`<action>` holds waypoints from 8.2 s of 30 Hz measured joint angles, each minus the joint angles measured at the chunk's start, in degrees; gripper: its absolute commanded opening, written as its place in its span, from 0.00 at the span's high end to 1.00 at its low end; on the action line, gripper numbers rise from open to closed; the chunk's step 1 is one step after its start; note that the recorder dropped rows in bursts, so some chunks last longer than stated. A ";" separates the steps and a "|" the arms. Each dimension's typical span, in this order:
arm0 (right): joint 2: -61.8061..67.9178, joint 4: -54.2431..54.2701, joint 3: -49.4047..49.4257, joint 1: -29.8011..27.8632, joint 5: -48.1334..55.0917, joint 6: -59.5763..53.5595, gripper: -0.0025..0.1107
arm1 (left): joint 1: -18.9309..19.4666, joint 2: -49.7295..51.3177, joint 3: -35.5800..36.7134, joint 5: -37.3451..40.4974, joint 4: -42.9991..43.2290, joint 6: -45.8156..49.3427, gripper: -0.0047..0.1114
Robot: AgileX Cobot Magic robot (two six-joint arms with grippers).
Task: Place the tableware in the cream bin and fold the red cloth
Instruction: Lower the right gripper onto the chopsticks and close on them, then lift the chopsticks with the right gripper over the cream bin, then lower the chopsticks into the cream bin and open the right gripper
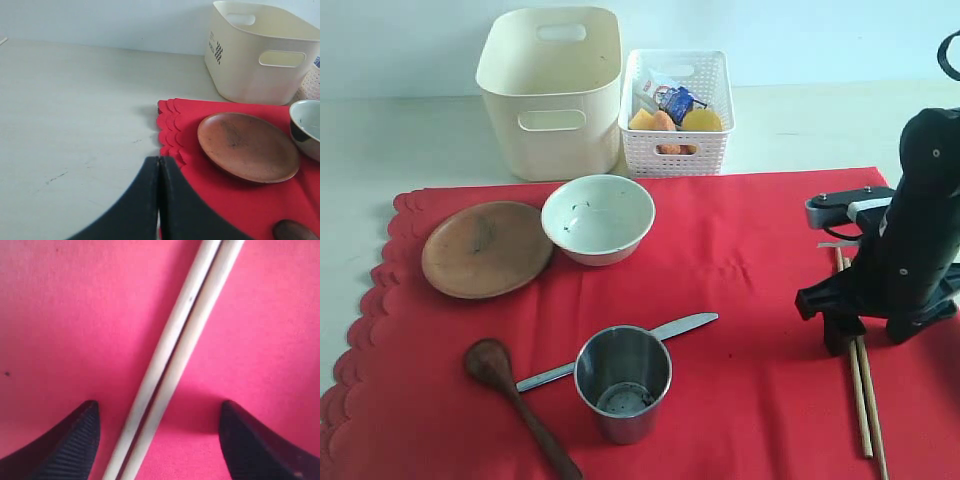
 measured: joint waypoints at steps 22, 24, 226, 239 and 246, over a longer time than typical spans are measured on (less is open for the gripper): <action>-0.38 0.74 1.25 -0.12 -2.92 0.00 0.56 | 0.00 0.00 0.00 0.00 0.00 0.00 0.96; -0.38 0.49 1.25 -0.12 -2.92 0.00 0.63 | 0.00 0.00 0.00 0.00 0.00 0.00 0.96; 28.57 91.68 -66.68 22.16 -33.25 -112.53 0.45 | 0.00 0.00 0.00 0.00 0.00 0.00 0.96; 18.23 68.32 -66.68 22.73 -22.57 -81.68 0.45 | 0.00 0.00 0.00 0.00 0.00 0.00 0.96; 13.25 35.98 -66.68 22.86 -8.19 -50.05 0.45 | 0.00 0.00 0.00 0.00 0.00 0.00 0.96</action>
